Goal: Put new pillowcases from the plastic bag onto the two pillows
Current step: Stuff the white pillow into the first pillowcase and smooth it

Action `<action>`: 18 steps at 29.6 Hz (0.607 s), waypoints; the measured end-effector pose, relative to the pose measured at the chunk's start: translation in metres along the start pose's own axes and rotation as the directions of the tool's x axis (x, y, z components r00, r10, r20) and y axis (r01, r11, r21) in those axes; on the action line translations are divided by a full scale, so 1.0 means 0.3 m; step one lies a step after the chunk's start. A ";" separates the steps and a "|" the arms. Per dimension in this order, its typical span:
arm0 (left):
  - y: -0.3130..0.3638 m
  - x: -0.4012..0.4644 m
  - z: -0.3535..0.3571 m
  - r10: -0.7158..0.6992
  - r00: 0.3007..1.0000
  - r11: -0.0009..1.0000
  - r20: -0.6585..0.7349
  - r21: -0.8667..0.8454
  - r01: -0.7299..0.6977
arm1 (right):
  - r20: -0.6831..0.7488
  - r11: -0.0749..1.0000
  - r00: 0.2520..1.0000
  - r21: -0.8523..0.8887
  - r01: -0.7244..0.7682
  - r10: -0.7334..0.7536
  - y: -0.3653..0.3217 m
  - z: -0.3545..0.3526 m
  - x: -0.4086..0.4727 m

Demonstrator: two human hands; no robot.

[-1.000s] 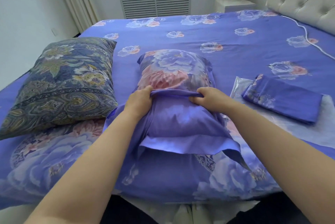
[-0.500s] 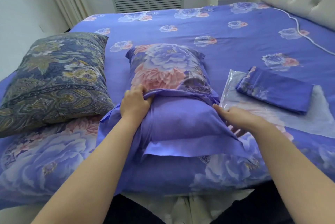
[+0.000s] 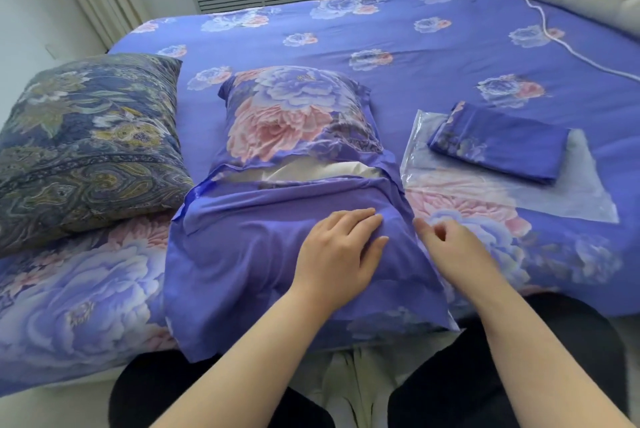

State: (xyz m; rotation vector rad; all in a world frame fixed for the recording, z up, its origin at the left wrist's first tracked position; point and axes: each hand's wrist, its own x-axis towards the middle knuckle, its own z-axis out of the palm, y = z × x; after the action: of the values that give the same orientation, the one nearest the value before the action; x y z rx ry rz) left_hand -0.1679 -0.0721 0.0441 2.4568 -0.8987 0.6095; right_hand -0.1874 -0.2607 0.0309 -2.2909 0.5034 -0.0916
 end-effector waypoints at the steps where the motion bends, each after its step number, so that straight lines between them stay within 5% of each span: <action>1: 0.001 -0.004 0.001 -0.022 1.000 1.000 0.007 -0.012 0.022 | 0.180 0.999 0.983 0.032 -0.039 0.033 -0.007 -0.008 -0.021; 3: 0.010 -0.009 0.003 -0.049 0.999 0.998 0.019 -0.037 0.050 | 0.479 0.943 0.872 0.236 -0.236 0.098 -0.016 -0.008 -0.065; 5: 0.021 -0.016 0.007 -0.073 0.997 0.995 0.029 -0.060 0.074 | 0.563 0.857 0.823 0.388 -0.339 0.071 -0.018 -0.003 -0.093; 13: 0.039 -0.052 0.019 -0.111 0.990 0.989 0.089 -0.088 0.119 | 0.147 0.811 0.988 0.572 -0.121 0.044 0.038 0.005 -0.087; 18: 0.029 -0.060 0.024 -0.098 0.948 0.989 0.304 -0.077 0.127 | 0.176 0.574 0.978 0.791 -0.209 0.114 0.029 0.036 -0.100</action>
State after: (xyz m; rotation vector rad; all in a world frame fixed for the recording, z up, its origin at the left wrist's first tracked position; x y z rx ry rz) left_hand -0.1845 -0.0735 0.0310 2.5319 -0.8679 0.1507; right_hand -0.2155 -0.2474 0.0197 -1.3178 0.4796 -0.0837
